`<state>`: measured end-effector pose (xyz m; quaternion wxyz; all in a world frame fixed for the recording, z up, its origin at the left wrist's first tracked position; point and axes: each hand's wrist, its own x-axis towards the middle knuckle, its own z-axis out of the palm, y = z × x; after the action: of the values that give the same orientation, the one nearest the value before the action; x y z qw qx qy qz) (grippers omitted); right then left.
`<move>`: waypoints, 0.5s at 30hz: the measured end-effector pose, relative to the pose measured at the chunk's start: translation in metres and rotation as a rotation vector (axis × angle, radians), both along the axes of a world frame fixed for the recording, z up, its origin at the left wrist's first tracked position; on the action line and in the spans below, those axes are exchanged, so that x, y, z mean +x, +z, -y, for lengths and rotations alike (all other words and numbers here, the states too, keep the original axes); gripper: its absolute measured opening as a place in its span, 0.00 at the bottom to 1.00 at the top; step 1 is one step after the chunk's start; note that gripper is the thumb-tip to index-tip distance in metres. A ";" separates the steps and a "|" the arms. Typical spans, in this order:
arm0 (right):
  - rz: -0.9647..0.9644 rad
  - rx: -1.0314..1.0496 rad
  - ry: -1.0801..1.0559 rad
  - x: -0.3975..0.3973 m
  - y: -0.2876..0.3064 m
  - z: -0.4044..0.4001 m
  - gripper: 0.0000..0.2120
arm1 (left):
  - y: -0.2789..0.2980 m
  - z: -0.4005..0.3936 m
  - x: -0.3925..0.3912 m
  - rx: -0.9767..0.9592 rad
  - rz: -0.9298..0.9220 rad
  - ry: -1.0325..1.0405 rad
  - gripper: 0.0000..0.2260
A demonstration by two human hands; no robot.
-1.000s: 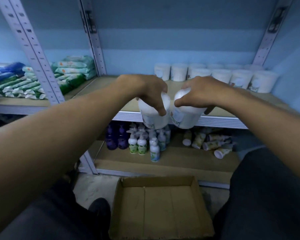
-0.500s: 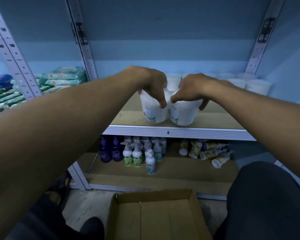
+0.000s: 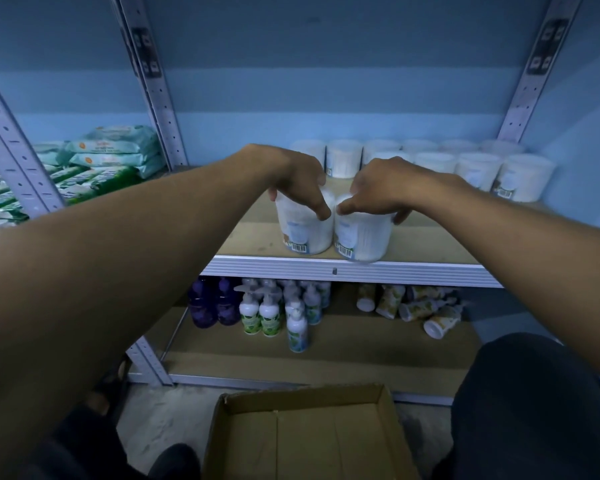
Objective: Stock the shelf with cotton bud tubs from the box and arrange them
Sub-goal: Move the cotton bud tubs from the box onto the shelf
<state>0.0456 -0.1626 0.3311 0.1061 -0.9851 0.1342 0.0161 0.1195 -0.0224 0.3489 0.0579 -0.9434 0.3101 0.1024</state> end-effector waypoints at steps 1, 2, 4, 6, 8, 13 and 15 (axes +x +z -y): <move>-0.011 0.015 0.016 -0.001 0.001 0.001 0.29 | -0.001 0.000 0.001 -0.005 -0.002 0.007 0.33; -0.027 0.026 0.040 -0.004 0.003 0.003 0.31 | -0.001 0.000 0.001 -0.017 -0.006 0.013 0.33; -0.034 -0.033 0.105 -0.008 0.004 0.007 0.35 | -0.002 -0.001 0.003 -0.050 -0.018 0.016 0.36; 0.005 -0.141 0.165 -0.011 0.000 0.010 0.37 | -0.004 -0.003 0.005 -0.078 -0.026 0.007 0.38; 0.027 -0.164 0.201 -0.011 -0.007 0.011 0.34 | -0.007 -0.006 0.005 -0.076 -0.011 -0.015 0.40; 0.062 -0.154 0.191 -0.006 -0.019 0.014 0.31 | -0.013 -0.011 0.005 -0.099 0.068 -0.097 0.37; 0.076 -0.156 0.187 -0.002 -0.021 0.015 0.31 | -0.014 -0.012 0.006 -0.116 0.092 -0.108 0.36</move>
<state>0.0441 -0.1778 0.3103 0.0324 -0.9985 0.0384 -0.0219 0.1260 -0.0106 0.3353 0.0227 -0.9307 0.3630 0.0375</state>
